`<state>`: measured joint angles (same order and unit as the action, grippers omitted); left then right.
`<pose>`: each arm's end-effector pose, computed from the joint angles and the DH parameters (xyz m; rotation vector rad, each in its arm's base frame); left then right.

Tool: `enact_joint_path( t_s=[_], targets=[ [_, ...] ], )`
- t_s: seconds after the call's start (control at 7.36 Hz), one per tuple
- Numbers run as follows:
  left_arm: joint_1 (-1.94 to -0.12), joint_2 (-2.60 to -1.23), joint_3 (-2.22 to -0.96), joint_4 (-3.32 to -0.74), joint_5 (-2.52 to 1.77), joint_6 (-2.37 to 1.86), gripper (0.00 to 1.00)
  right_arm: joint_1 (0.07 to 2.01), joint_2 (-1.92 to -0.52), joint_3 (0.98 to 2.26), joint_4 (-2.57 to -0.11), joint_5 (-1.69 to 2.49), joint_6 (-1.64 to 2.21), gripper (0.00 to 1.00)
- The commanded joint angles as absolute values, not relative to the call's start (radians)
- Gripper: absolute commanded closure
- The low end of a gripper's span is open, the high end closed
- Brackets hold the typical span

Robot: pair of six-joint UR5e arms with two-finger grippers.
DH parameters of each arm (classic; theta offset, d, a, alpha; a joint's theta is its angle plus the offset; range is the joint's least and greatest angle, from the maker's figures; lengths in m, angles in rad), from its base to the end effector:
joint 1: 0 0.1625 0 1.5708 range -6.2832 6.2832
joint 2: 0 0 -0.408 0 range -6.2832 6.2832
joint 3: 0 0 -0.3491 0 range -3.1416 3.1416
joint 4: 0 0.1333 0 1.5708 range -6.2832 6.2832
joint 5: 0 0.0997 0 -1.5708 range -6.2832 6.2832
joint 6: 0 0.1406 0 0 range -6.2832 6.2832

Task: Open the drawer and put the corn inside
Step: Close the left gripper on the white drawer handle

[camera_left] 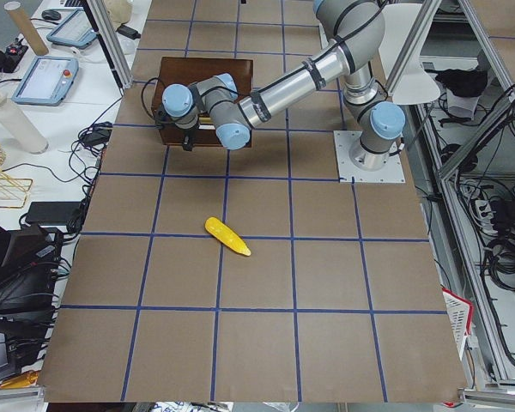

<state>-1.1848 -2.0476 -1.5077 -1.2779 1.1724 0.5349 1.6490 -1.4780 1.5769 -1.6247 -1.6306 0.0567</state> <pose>0.0482 -0.6175 0.2440 -0.1698 -2.7252 0.0970 0.1619 -0.4673 0.3896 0.0352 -3.0781 -0.0629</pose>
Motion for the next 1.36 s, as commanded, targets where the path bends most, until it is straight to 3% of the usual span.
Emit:
enact_joint_path(
  t_s=[0.0, 1.22],
  targets=[
    [-1.178, -2.049, -1.508, -1.279, 1.173, 0.535, 0.0, 1.649, -1.479, 1.577, -1.626, -1.631, 0.057, 0.0],
    [-1.175, -2.056, -1.499, -1.342, 1.249, 0.537, 0.0, 1.649, -1.477, 1.577, -1.624, -1.631, 0.057, 0.0]
  ],
)
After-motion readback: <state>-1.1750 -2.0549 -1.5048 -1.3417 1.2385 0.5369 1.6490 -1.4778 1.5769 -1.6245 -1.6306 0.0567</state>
